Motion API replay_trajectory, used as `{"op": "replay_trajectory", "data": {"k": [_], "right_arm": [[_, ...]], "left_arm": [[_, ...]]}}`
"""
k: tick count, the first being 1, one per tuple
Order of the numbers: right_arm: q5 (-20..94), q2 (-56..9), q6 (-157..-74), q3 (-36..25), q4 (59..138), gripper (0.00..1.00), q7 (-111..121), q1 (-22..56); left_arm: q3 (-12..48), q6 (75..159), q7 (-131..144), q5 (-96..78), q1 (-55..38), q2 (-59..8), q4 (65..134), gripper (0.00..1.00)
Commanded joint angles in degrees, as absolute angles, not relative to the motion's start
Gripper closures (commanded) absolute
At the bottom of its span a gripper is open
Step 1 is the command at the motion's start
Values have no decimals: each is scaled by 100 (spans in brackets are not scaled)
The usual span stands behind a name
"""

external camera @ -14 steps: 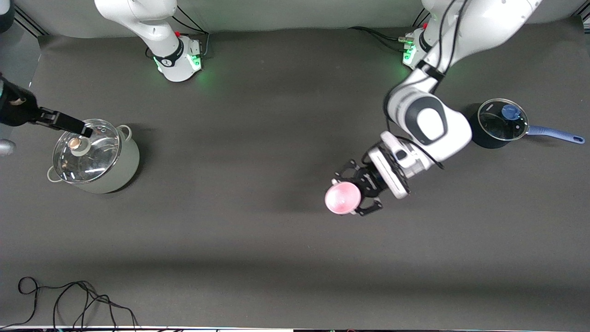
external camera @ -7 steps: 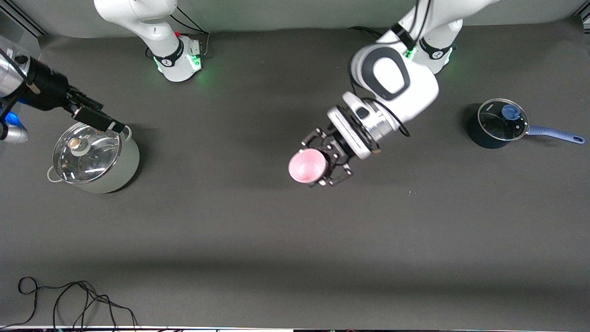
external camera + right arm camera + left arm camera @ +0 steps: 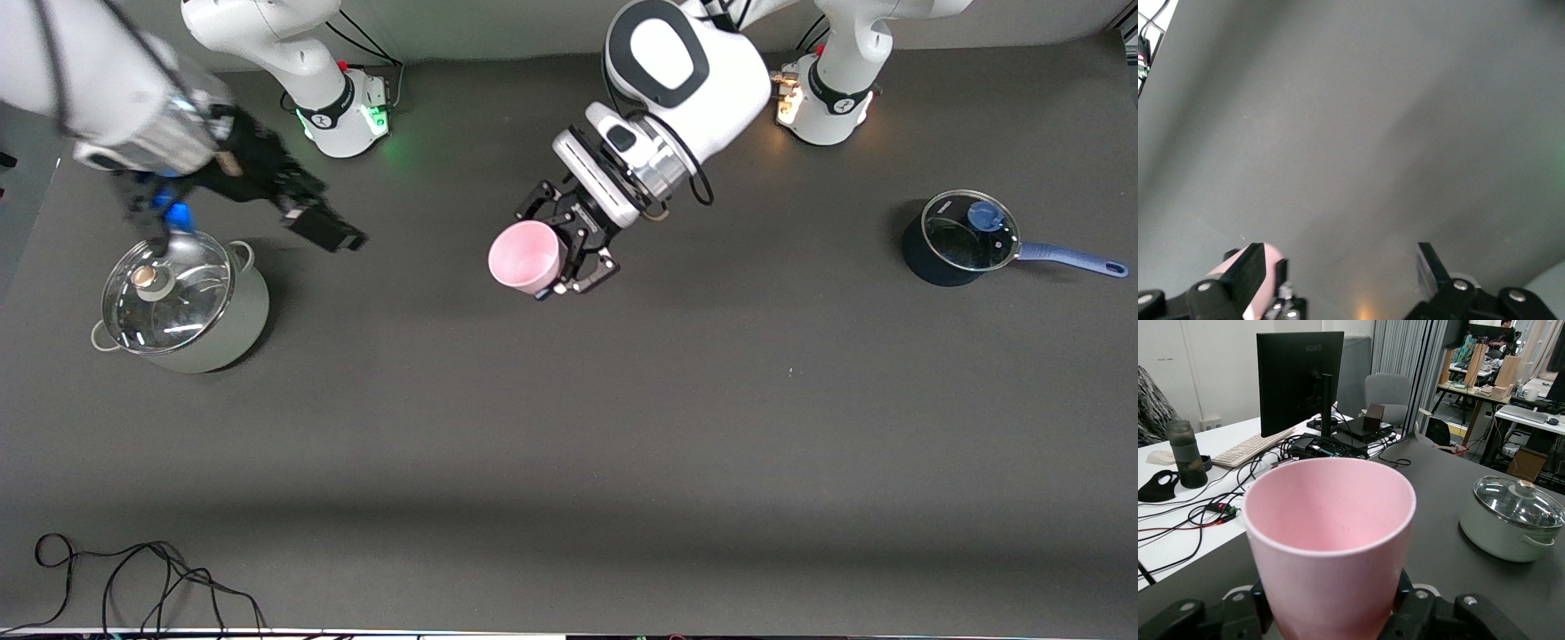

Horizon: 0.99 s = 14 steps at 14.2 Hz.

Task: Transfer pink cup from left to right arm
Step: 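Carry the pink cup with the left gripper toward the table middle, then grasp the pink cup rim with the right gripper beside the left gripper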

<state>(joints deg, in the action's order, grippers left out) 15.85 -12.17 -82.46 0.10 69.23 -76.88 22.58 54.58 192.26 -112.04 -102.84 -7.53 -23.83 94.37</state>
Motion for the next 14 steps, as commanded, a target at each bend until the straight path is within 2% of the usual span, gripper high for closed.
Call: {"op": "replay_trajectory", "data": {"k": [1,6,11,14], "right_arm": [[1644,-1669,-8147,-44,6276,0,-8121,2618],[1573,-1898,-8376,-44,6232,0,-8095,3128],[1038,-2328,-8402,-44,6003,0,-8068,3655],[1020,-2408,-8411,-53,5933,0,-8077,3674]], "left_arm": [[5335,19450,-11118,-10362,-975,-2426,9255,70],[5037,19450,-11118,-10354,-1230,-2478,9159,70],[4904,19450,-11118,-10354,-1380,-2505,9105,70],[4904,19450,-11118,-10362,-1380,-2496,9105,70]]}}
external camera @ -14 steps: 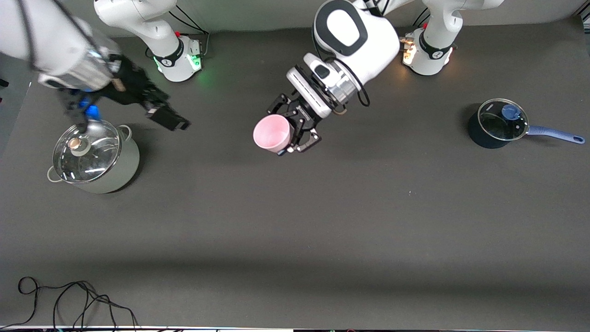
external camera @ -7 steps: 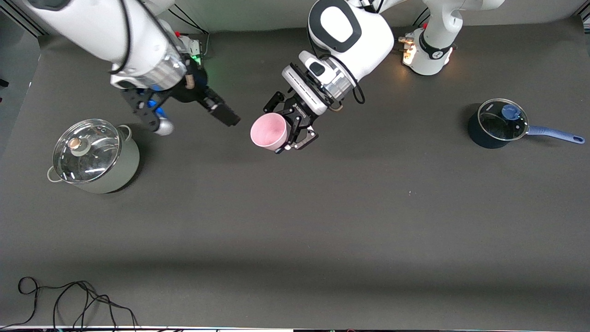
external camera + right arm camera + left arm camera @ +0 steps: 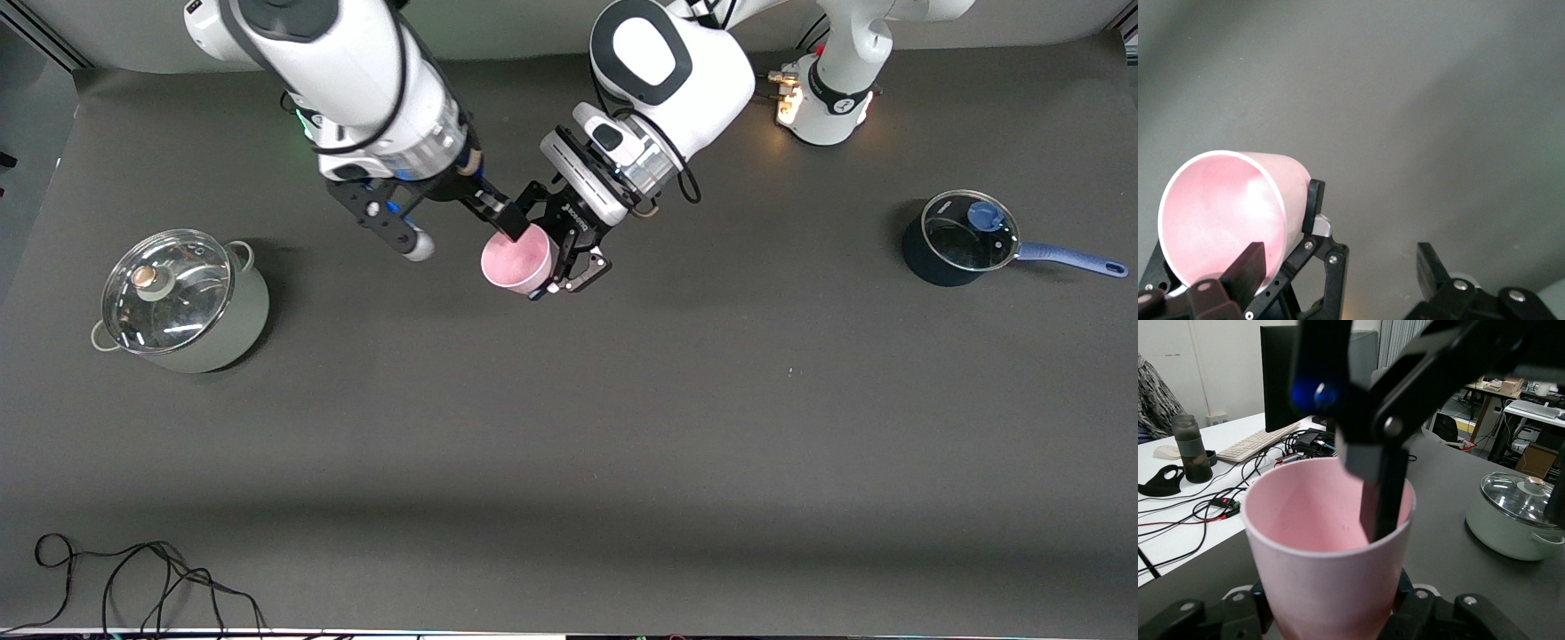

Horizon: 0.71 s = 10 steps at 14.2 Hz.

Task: Transfer pink cup from left to right arm
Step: 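Grasp the pink cup rim with the right gripper beside the left gripper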

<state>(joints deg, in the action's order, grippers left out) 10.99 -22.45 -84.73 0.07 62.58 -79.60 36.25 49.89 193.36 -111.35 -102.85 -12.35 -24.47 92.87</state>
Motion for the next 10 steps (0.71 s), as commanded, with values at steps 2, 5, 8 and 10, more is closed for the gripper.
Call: {"op": "replay_trajectory", "data": {"k": [2,5,8,10], "right_arm": [[1020,-2408,-8455,-61,5924,5,-8077,3674],[1011,-2408,-8490,-70,5933,40,-8095,3665],[1011,-2408,-8560,-79,5924,100,-8112,3665],[1019,-2408,-8622,-79,5933,100,-8086,3665]], "left_arm": [[4896,19459,-11109,-10362,-1380,-2505,9105,70],[4896,19450,-11101,-10354,-1380,-2505,9105,70],[4896,19459,-11101,-10362,-1380,-2505,9105,69],[4887,19459,-11101,-10362,-1380,-2505,9105,69]]}}
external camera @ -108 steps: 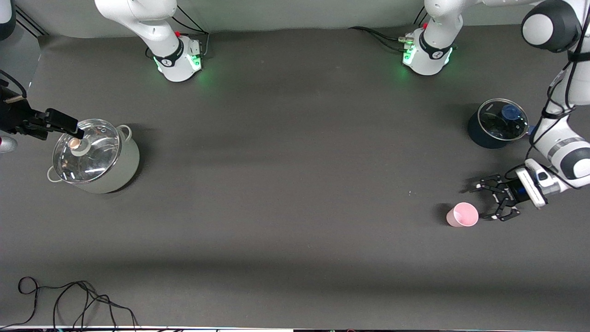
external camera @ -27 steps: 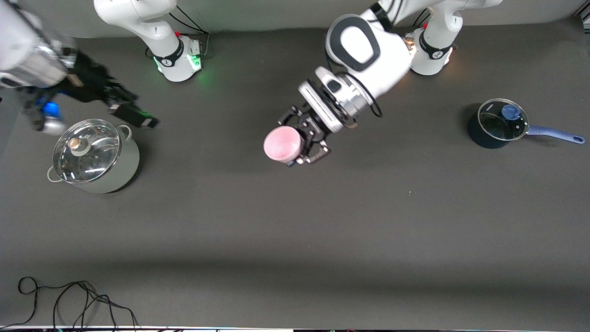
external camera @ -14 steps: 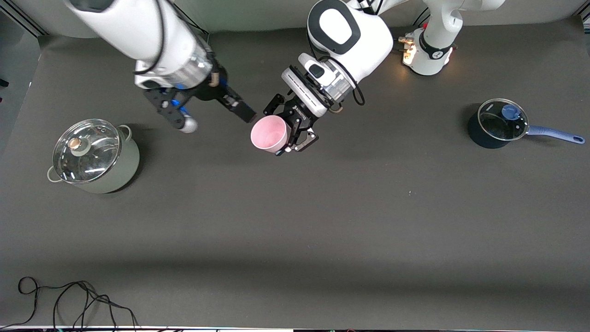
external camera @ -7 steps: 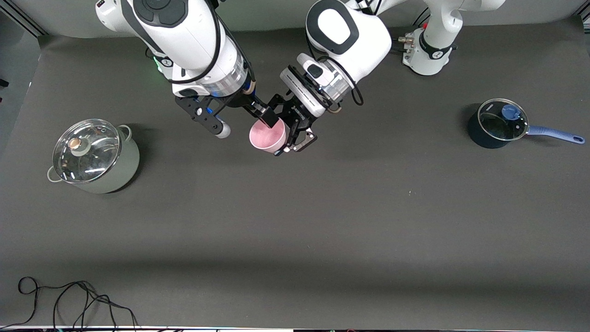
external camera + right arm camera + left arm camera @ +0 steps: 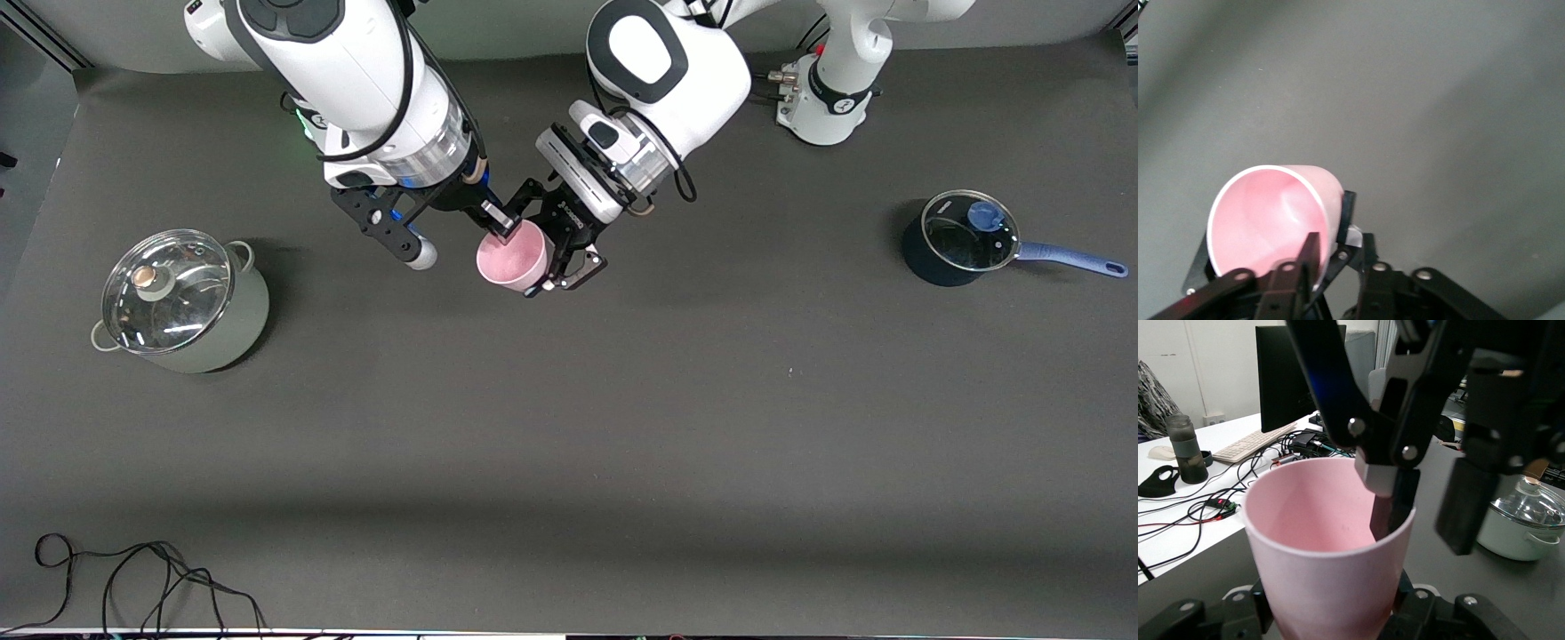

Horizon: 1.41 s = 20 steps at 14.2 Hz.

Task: Transfer pink cup from left to right arm
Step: 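Grasp the pink cup rim with the right gripper beside the left gripper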

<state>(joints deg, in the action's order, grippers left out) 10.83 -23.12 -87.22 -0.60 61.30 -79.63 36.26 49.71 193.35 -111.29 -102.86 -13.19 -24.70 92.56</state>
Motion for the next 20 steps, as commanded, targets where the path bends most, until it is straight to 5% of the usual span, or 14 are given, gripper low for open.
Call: {"op": "replay_trajectory", "data": {"k": [1,4,7,8,12,20], "right_arm": [[1020,-2417,-8666,-79,5941,100,-8069,3656],[1020,-2417,-8701,-79,5941,100,-8051,3639],[1028,-2417,-8701,-79,5941,100,-8042,3621],[1020,-2417,-8701,-79,5941,100,-8042,3621],[1020,-2417,-8701,-79,5941,100,-8033,3621],[1011,-2400,-8701,-123,6003,100,-7430,3551]], "left_arm": [[4887,19459,-11101,-10362,-1380,-2505,9105,69],[4887,19459,-11101,-10362,-1380,-2505,9105,69],[4887,19450,-11101,-10362,-1371,-2505,9105,43],[4887,19450,-11092,-10362,-1371,-2505,9105,42],[4878,19450,-10899,-10345,-1354,-2505,9114,1],[4782,19433,-10854,-10292,-1301,-2549,9280,1]]}}
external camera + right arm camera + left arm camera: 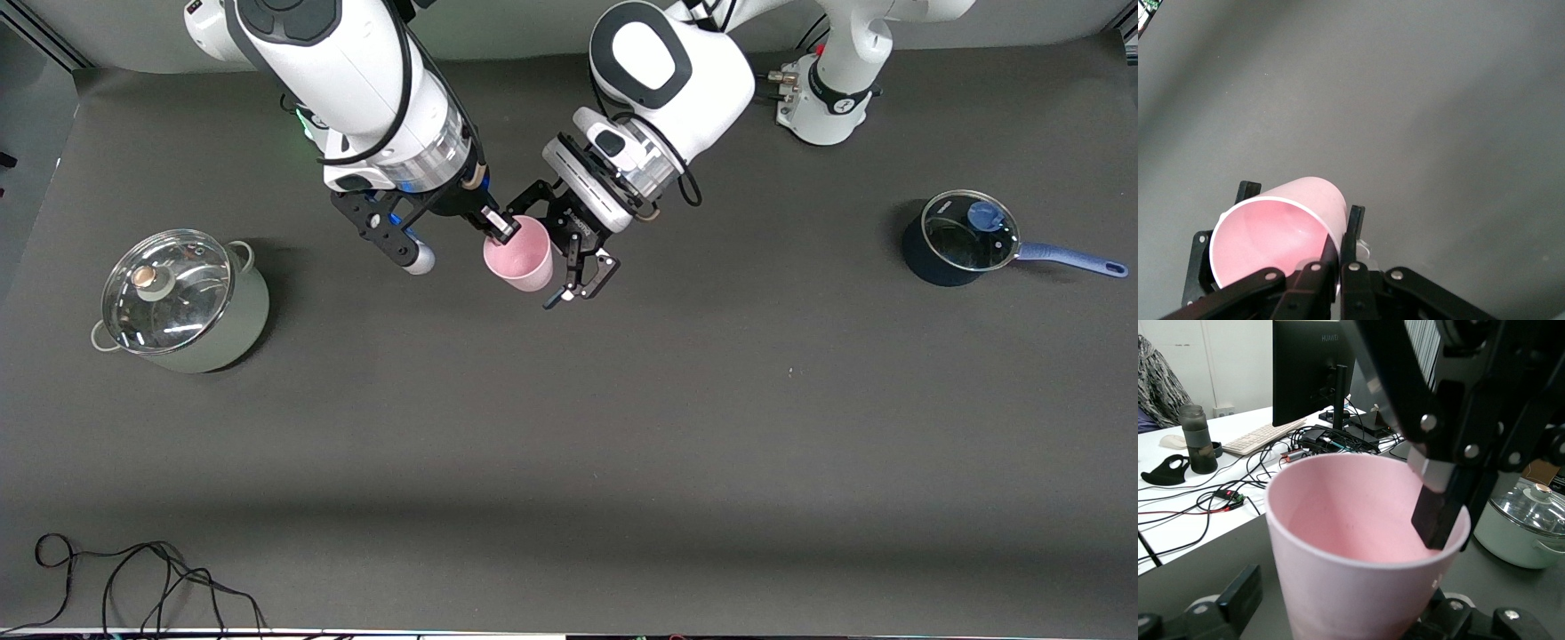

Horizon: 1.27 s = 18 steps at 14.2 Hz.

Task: Transfer pink cup from left to right arm
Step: 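Open the left gripper while the right gripper pulls the cup away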

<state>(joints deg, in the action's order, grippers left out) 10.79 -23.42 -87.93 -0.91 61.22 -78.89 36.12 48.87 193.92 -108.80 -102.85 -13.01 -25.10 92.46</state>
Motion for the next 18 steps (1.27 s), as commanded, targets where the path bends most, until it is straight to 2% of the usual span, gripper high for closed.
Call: {"op": "replay_trajectory", "data": {"k": [1,4,9,15,18], "right_arm": [[1028,-2391,-8692,-123,6012,100,-7114,3394],[1028,-2391,-8649,-123,6090,100,-6226,2955],[985,-2092,-8473,-289,6784,100,-4258,2277],[906,-1828,-8525,-1632,7698,100,-1622,2285],[800,-1627,-8893,-2038,8373,100,-662,2294]], "left_arm": [[4773,19441,-10854,-10266,-1292,-2531,9351,1],[4755,19476,-10863,-10266,-1283,-2479,9667,1],[4764,19503,-10890,-10257,-836,-2487,9878,1],[4790,19039,-10907,-10187,-89,-2707,10195,1],[4790,18782,-10907,-10178,114,-2891,10222,0]]}}
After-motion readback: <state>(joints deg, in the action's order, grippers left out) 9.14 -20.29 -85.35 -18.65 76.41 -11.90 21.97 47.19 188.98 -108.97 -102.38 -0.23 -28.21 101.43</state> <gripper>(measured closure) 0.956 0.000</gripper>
